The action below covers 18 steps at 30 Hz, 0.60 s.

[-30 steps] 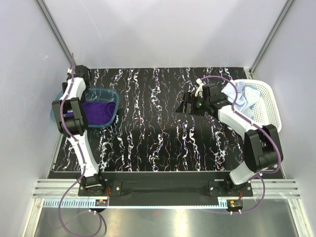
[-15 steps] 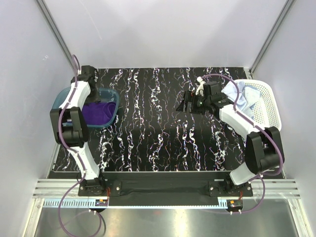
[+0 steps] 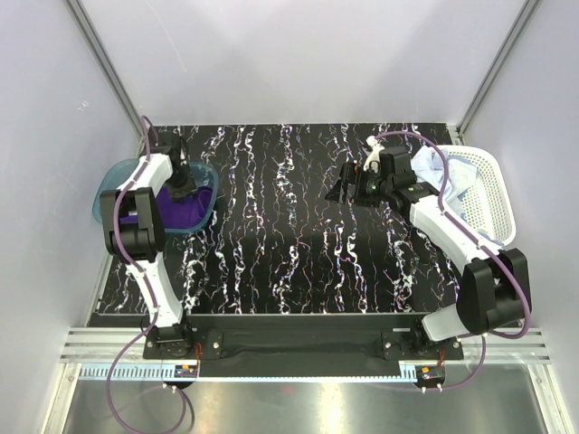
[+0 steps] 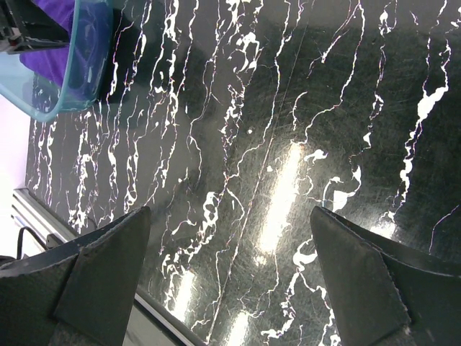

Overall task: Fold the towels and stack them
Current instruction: Neatly place the folded towel into the bin

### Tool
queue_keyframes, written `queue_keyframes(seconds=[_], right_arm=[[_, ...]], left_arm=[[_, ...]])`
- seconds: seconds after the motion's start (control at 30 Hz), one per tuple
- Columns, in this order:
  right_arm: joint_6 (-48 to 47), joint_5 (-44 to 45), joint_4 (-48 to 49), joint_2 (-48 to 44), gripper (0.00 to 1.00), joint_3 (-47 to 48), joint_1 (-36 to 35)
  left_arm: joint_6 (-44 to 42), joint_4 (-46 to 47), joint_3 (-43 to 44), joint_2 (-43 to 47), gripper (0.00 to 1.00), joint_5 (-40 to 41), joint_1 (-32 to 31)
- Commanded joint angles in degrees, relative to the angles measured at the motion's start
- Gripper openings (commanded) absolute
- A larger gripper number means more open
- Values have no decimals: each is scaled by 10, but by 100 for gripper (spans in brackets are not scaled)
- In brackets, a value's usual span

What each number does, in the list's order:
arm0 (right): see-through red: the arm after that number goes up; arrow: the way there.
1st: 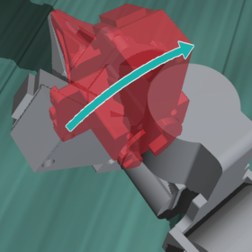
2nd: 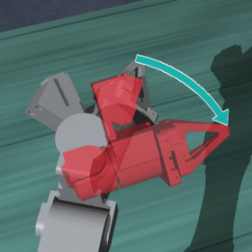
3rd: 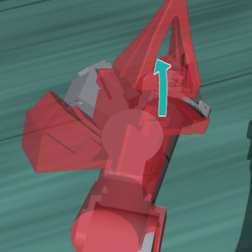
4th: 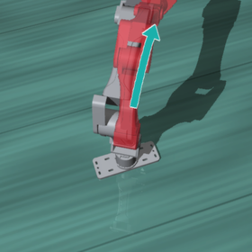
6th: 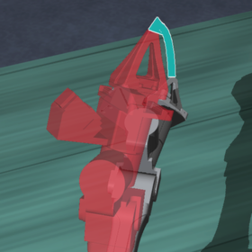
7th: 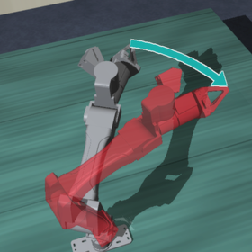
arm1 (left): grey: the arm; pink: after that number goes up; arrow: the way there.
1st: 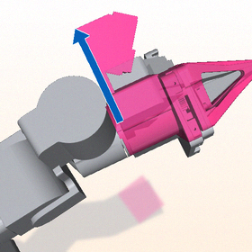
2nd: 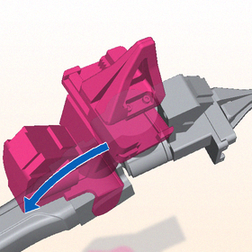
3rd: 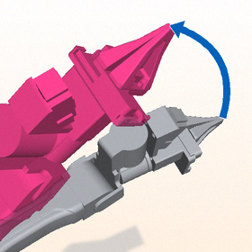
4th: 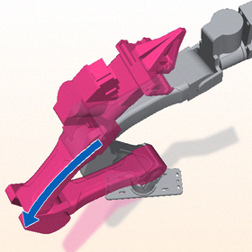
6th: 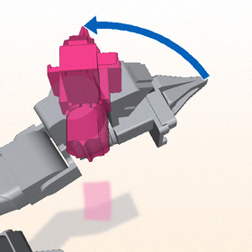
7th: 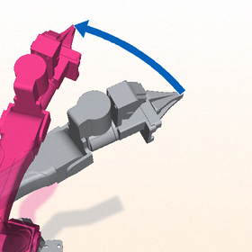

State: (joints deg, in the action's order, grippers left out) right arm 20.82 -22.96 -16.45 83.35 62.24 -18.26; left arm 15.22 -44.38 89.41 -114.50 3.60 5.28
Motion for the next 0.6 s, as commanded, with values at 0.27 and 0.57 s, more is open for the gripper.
queue_keyframes(seconds=[0.27,0.57], right_arm=[[2,17,-7,-36,100,1,0],[9,21,-11,-29,100,2,0]], left_arm=[[17,51,-76,57,38,-88,-24],[14,13,-36,69,44,-38,-30]])
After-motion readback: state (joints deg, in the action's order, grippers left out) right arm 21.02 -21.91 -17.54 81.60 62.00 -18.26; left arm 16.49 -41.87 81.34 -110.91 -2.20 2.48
